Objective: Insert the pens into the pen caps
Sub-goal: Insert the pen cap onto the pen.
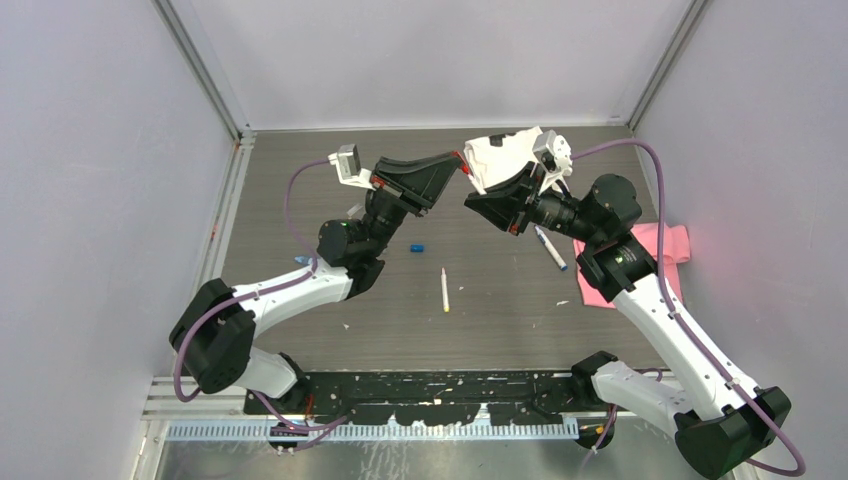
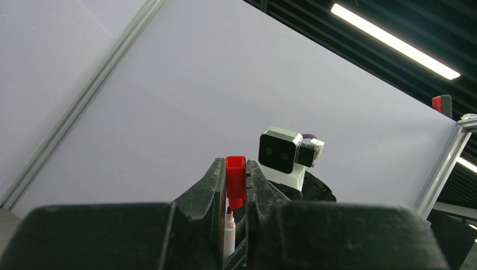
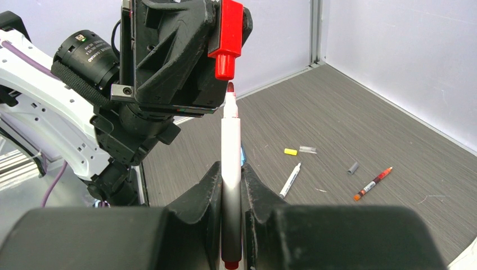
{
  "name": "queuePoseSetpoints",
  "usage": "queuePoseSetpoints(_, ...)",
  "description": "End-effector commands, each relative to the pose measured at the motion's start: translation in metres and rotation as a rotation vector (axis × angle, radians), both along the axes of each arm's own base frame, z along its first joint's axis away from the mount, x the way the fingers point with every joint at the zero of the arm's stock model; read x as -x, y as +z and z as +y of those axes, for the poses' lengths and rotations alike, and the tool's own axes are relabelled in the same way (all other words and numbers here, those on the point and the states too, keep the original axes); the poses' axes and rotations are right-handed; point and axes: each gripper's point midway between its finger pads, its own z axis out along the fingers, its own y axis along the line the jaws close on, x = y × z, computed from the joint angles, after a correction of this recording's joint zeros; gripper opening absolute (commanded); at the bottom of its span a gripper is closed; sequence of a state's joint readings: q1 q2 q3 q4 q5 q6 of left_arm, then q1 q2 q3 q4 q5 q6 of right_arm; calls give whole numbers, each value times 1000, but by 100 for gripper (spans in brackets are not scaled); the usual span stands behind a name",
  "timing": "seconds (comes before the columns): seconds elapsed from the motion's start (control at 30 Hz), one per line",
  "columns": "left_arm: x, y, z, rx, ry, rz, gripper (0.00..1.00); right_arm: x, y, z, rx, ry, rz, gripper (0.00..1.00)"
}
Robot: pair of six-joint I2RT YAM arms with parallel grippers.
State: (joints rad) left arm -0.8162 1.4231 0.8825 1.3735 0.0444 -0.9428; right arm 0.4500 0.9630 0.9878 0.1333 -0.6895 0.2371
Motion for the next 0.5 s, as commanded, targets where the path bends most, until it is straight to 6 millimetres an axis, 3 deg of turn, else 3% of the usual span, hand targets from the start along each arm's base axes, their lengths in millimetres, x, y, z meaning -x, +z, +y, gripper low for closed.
queuePoseSetpoints(0.0,11,26,13,75,11,-61,1,-1,16,0,-21,-7,-55,1)
queuePoseSetpoints(0.47,9,22,13,70,18,-51,1,1,19,0,-26,-3,-62,1)
